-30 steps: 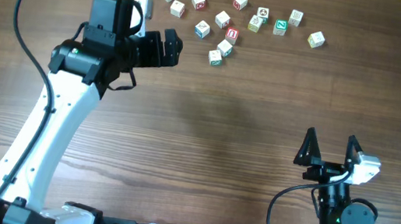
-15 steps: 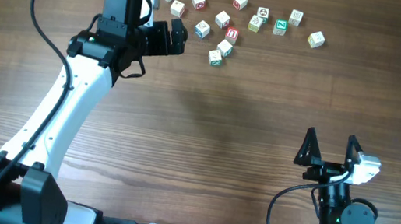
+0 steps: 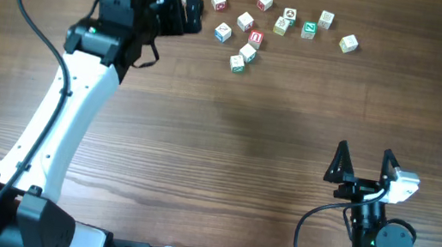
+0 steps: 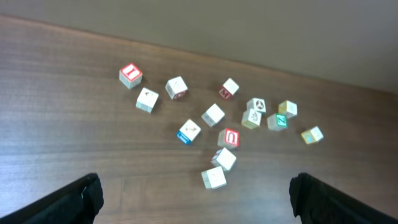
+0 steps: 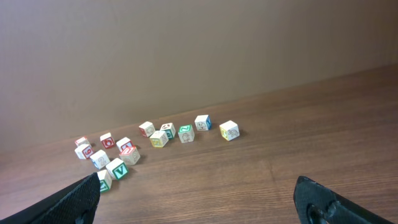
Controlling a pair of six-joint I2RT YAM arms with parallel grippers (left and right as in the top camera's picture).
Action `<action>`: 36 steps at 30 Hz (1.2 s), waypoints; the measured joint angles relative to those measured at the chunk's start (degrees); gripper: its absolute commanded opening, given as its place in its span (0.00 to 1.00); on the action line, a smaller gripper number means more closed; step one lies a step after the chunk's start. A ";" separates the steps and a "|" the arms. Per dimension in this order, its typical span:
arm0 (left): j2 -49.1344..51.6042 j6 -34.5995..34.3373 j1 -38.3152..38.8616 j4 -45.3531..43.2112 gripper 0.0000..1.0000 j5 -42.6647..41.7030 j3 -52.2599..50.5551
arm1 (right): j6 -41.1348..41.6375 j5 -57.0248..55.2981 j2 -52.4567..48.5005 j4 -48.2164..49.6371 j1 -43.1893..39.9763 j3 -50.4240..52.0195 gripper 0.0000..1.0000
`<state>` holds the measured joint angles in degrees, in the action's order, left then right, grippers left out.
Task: Form a tower
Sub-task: 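Reach the left gripper forward over the block cluster, then grasp the red-lettered 'A' block with the left gripper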
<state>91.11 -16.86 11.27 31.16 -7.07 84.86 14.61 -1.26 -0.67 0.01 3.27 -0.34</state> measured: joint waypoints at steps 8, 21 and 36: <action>8.37 0.00 1.44 4.48 0.99 -0.22 11.87 | 0.02 0.00 0.00 0.00 0.00 0.00 1.00; 34.99 -6.67 12.00 9.07 0.73 -3.06 19.41 | 0.00 0.00 0.00 0.00 0.00 0.00 1.00; 43.10 -13.27 12.00 6.32 0.29 -2.19 20.13 | 0.00 0.00 -0.02 0.02 0.00 0.00 1.00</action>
<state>134.21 -30.13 23.27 37.47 -9.26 104.99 14.61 -1.26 -0.69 0.03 3.27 -0.34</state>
